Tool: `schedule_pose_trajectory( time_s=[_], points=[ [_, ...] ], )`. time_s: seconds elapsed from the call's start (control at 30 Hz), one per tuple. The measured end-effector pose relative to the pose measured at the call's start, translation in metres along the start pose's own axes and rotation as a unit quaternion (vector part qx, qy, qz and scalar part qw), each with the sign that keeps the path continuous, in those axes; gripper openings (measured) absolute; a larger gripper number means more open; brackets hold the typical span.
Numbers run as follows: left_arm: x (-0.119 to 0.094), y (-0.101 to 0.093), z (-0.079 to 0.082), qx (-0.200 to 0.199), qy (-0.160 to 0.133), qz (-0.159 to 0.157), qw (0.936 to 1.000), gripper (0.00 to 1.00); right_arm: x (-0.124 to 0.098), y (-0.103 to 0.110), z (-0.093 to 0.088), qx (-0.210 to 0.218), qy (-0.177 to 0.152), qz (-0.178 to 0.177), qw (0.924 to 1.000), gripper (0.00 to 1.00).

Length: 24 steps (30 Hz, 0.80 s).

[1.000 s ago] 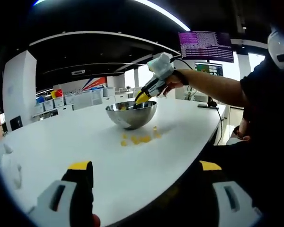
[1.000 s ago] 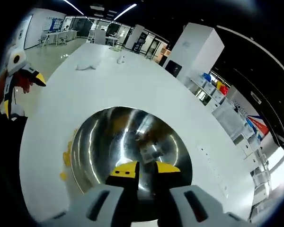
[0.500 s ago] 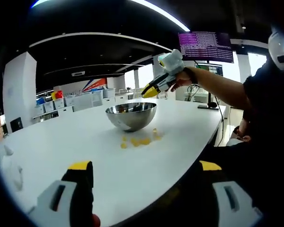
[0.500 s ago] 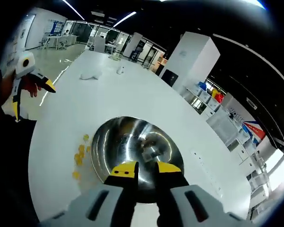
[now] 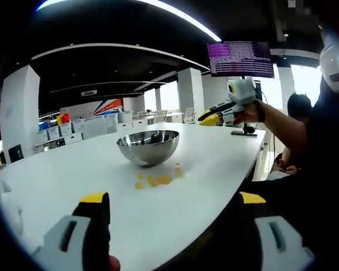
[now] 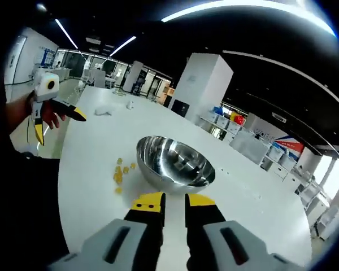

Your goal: Pick up the QQ candy scattered on the table and place it into the stainless steel bowl on the table

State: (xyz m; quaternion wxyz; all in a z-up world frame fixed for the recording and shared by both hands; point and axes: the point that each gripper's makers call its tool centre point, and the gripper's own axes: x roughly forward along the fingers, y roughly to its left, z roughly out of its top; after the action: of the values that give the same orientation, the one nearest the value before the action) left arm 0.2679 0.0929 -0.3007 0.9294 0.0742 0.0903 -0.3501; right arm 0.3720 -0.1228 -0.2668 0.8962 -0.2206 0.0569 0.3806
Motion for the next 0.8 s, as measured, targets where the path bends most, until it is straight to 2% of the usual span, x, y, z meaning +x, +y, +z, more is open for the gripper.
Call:
schedule_pose_trajectory(
  time_s=[0.17,0.23,0.3,0.57,0.8],
  points=[
    [0.002,-0.003,0.000,0.003,0.002,-0.004,1.0000,0.92,-0.007,0.016,-0.021,0.073,-0.029,0.007,0.9969,0.15],
    [0.002,-0.004,0.000,0.005,0.005,-0.005,1.0000,0.92,-0.005,0.023,-0.036,0.086,-0.016,0.011,0.9961,0.15],
    [0.001,-0.003,0.002,0.006,0.005,-0.005,1.0000,0.92,-0.002,0.024,-0.043,0.088,-0.005,0.012,0.9961,0.15],
    [-0.003,0.003,0.004,0.007,0.002,0.005,1.0000,0.92,0.015,0.032,-0.043,0.099,-0.003,0.024,0.9948,0.15],
    [-0.005,0.005,0.000,0.003,0.004,0.005,1.0000,0.91,0.055,0.043,-0.051,0.103,0.015,0.052,0.9932,0.15]
  ],
)
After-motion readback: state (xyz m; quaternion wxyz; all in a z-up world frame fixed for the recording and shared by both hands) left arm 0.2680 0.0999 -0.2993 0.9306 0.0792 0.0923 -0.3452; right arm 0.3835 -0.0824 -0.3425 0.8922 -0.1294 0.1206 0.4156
